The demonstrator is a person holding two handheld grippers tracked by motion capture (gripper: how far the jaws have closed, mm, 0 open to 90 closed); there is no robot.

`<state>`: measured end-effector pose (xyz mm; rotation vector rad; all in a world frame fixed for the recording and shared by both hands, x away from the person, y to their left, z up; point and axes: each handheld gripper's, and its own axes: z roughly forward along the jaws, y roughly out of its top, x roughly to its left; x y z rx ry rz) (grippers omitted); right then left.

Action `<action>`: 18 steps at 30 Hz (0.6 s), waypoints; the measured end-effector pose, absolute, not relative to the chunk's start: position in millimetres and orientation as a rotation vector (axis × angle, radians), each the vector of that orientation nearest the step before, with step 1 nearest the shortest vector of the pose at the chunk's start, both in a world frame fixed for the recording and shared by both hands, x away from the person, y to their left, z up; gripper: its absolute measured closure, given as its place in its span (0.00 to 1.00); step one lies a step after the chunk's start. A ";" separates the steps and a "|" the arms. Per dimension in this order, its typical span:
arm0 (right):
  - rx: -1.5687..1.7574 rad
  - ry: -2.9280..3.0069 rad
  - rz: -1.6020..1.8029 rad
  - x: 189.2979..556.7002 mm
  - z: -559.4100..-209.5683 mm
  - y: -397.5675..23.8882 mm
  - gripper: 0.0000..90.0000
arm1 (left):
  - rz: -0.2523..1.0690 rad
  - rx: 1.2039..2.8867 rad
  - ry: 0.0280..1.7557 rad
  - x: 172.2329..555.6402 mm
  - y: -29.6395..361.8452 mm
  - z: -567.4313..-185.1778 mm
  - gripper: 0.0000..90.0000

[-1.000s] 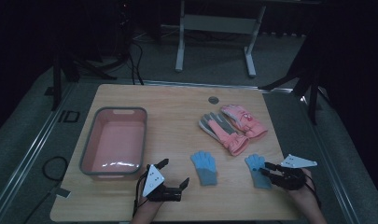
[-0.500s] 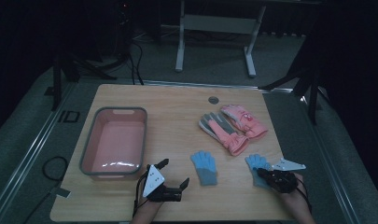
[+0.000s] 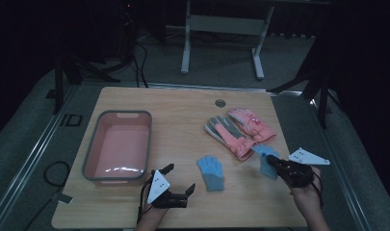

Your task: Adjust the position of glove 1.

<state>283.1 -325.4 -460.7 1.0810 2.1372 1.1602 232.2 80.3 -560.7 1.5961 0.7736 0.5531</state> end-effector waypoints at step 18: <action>0.849 2.312 1.214 302.3 -454.6 -210.0 0.97 | 0.552 1.598 0.768 232.0 79.8 -560.7 0.00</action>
